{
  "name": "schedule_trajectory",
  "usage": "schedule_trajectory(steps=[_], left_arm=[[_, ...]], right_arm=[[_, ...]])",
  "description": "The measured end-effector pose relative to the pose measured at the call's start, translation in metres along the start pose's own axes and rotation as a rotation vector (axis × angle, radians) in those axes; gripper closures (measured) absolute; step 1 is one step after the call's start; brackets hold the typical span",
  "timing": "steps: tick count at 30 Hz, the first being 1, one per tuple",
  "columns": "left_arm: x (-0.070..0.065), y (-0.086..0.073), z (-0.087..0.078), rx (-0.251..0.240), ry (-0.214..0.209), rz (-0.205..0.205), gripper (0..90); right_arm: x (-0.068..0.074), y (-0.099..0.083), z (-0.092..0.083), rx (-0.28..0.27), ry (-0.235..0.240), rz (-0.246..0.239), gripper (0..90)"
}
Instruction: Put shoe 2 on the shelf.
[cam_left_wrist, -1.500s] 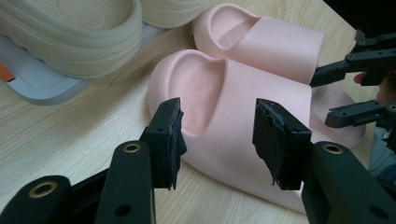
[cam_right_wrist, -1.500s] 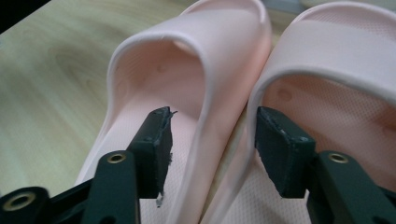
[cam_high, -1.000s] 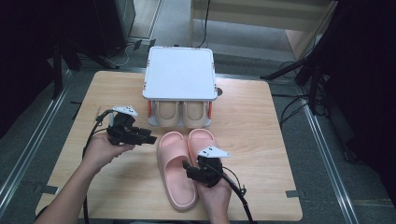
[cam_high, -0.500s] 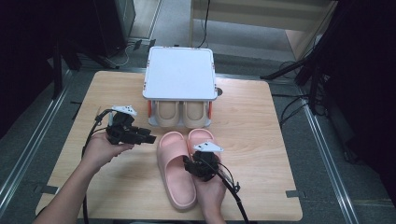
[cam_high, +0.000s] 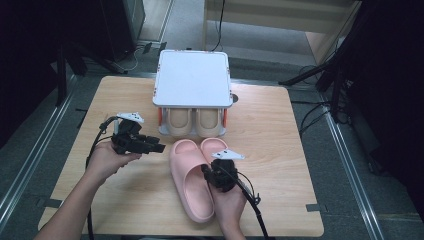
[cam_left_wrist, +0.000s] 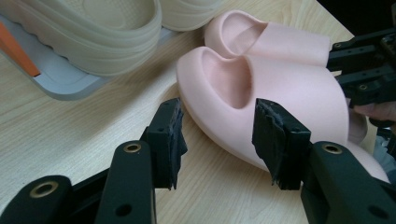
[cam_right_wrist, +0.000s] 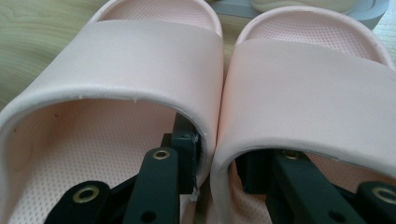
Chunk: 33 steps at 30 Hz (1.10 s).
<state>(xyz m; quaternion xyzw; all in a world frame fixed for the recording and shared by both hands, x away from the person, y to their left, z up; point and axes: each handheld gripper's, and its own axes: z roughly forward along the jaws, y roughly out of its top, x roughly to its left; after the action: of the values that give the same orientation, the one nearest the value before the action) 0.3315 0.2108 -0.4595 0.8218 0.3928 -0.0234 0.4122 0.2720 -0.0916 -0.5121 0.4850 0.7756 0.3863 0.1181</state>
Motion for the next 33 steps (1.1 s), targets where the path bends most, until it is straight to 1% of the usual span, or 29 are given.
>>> schedule_trajectory(steps=[4, 9, 14, 15, 16, 17, 18, 19, 20, 22, 24, 25, 26, 27, 28, 31, 33], left_arm=[[0.001, 0.000, -0.001, -0.001, 0.003, -0.002, 52.9], [0.002, -0.001, -0.003, -0.006, 0.013, 0.001, 52.0], [0.004, -0.002, -0.005, -0.012, 0.019, -0.001, 51.0], [0.004, -0.002, -0.005, -0.010, 0.020, 0.001, 51.0], [0.005, -0.002, -0.006, -0.012, 0.021, 0.000, 50.9], [0.005, -0.003, -0.006, -0.013, 0.021, -0.001, 50.8], [0.005, -0.003, -0.006, -0.013, 0.021, -0.001, 50.8], [0.006, -0.003, -0.007, -0.018, 0.026, -0.006, 50.8], [0.007, -0.004, -0.008, -0.020, 0.029, -0.003, 50.4], [0.008, -0.005, -0.009, -0.024, 0.032, -0.006, 50.0], [0.010, -0.007, -0.011, -0.025, 0.041, -0.010, 49.1], [0.010, -0.007, -0.011, -0.025, 0.043, -0.010, 48.6], [0.011, -0.009, -0.013, -0.028, 0.044, -0.016, 48.5], [0.011, -0.010, -0.014, -0.032, 0.047, -0.015, 48.5], [0.011, -0.012, -0.016, -0.037, 0.052, -0.018, 48.4], [0.012, -0.017, -0.021, -0.049, 0.067, -0.023, 47.4], [0.012, -0.021, -0.024, -0.052, 0.071, -0.027, 47.1]], right_arm=[[-0.005, 0.000, -0.007, 0.012, 0.011, -0.003, 74.1], [-0.011, 0.000, -0.017, 0.012, 0.015, -0.030, 74.5], [-0.017, 0.003, -0.032, 0.031, 0.047, -0.078, 74.5], [-0.018, 0.004, -0.036, 0.032, 0.058, -0.106, 74.5], [-0.018, 0.004, -0.038, 0.032, 0.068, -0.122, 74.5], [-0.018, 0.005, -0.042, 0.037, 0.090, -0.144, 74.5], [-0.018, 0.006, -0.044, 0.039, 0.100, -0.156, 74.5], [-0.018, 0.006, -0.044, 0.039, 0.100, -0.156, 74.5], [-0.019, 0.009, -0.050, 0.043, 0.172, -0.227, 74.4], [-0.020, 0.011, -0.051, 0.054, 0.224, -0.256, 74.3], [-0.019, 0.015, -0.050, 0.091, 0.290, -0.318, 74.3], [-0.018, 0.017, -0.049, 0.114, 0.322, -0.361, 74.4], [-0.017, 0.018, -0.048, 0.118, 0.331, -0.372, 74.4], [-0.016, 0.020, -0.046, 0.130, 0.356, -0.404, 74.4], [-0.015, 0.021, -0.045, 0.135, 0.373, -0.425, 74.4], [-0.009, 0.029, -0.040, 0.156, 0.458, -0.497, 74.3], [-0.006, 0.034, -0.038, 0.164, 0.492, -0.525, 74.2]])
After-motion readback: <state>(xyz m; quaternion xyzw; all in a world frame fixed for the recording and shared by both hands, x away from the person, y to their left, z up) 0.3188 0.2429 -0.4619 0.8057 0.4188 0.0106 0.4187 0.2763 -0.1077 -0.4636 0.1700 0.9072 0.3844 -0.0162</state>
